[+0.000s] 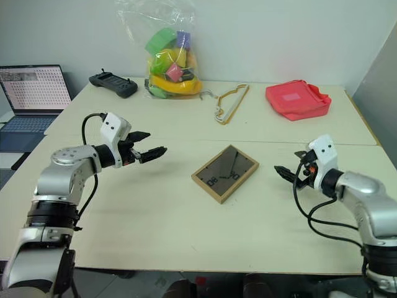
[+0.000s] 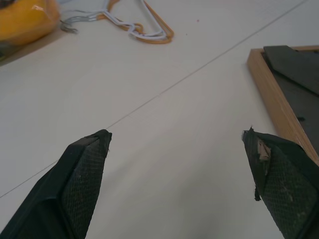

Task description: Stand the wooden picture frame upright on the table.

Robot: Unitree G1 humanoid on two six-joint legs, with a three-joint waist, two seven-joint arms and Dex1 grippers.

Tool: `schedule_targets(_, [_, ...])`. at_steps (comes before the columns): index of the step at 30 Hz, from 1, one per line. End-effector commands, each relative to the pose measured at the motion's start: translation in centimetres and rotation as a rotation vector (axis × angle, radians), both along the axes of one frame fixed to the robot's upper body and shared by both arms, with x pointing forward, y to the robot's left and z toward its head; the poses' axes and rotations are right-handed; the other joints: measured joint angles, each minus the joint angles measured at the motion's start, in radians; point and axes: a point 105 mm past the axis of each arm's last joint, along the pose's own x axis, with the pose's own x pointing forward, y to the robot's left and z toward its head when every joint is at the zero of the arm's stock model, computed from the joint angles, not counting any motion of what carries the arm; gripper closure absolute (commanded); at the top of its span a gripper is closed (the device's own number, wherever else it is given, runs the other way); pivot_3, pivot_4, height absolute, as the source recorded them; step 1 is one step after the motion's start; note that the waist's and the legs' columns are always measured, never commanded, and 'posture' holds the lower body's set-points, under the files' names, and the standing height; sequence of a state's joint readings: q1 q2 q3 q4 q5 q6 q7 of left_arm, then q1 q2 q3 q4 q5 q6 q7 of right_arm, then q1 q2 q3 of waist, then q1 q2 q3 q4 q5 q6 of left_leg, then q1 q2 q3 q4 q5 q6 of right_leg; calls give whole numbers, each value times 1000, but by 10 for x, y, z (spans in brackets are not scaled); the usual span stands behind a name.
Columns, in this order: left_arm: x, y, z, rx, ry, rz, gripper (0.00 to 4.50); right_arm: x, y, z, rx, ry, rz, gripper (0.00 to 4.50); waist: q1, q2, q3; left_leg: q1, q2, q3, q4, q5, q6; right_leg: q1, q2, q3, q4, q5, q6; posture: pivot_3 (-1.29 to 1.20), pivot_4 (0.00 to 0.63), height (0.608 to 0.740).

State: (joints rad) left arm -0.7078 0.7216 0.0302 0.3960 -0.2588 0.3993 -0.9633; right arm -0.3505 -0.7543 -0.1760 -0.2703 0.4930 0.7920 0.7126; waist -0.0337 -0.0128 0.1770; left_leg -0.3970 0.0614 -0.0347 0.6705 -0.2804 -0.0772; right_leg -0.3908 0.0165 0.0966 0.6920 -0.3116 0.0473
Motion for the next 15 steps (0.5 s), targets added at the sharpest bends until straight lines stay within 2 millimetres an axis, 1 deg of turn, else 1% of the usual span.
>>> schedule_targets(1, [-3, -2, 2, 67, -8, -68, 0, -5, 2, 3, -15, 12, 23, 54, 1, 0, 0, 0, 0, 0, 0, 0, 0, 0, 0, 0, 0, 0, 0, 0, 150, 740])
schedule_targets(3, [-1, -6, 2, 60, -9, -75, 0, -4, -1, 1, -28, 16, -7, 54, 1, 0, 0, -1, 0, 0, 0, 0, 0, 0, 0, 0, -2, 0, 0, 0, 150, 740])
schedule_targets(5, [5, -8, 2, 57, -29, -51, 0, -3, -3, -1, -37, 15, -45, 54, 3, 0, 0, -2, 0, 0, 0, 0, 0, -1, 0, 0, -2, 0, 0, 0, 150, 740])
schedule_targets(7, [15, -14, 2, 16, -53, -11, 0, -2, -3, -5, -48, 13, -75, 54, 6, -1, 1, -3, 0, -1, 1, 0, 0, -1, -1, -1, -2, 0, 0, 0, 150, 740])
schedule_targets(9, [23, -21, 0, -35, -80, 43, 360, -4, 1, -10, -48, 16, -89, 0, 8, -1, 1, -3, 0, -1, 1, 0, 0, 0, -1, -1, -1, 0, 0, 0, 150, 740])
schedule_targets(10, [25, -26, -3, -61, -82, 54, 411, -5, 3, -13, -44, 16, -98, 200, 7, -1, 1, -3, 0, -2, 2, 0, 0, 0, -1, -1, -1, 0, 0, 0, 150, 740])
schedule_targets(11, [25, -30, -7, -77, -80, 54, 736, -5, 5, -16, -44, 16, -108, 373, 7, -1, 1, -3, 0, -2, 2, 0, 0, 0, -1, -1, -1, 0, 0, 0, 150, 740])
schedule_targets(12, [27, -38, -13, -90, -79, 59, 935, -5, 7, -21, -47, 22, -122, 529, 6, -1, 1, -3, 0, -2, 3, 0, 0, 0, -1, -1, -1, 0, 0, 0, 150, 740])
schedule_targets(13, [27, -44, -17, -101, -76, 59, 1116, -5, 9, -26, -53, 25, -135, 787, 5, -2, 1, -3, 0, -2, 3, 0, 0, 0, 0, -1, -1, 0, 0, 0, 150, 740])
schedule_targets(14, [26, -57, -25, -106, -67, 41, 1233, -1, 12, -31, -47, 24, -164, 924, 3, -2, 1, -3, 0, -2, 3, 0, 0, -1, 0, -1, 0, 0, 0, 0, 150, 740])
schedule_targets(15, [24, -70, -31, -110, -58, 16, 1491, 4, 16, -37, -47, 20, -189, 1282, -1, -2, 1, -3, 0, -2, 4, 0, 0, -1, 0, -1, 1, 0, 0, 0, 150, 740])
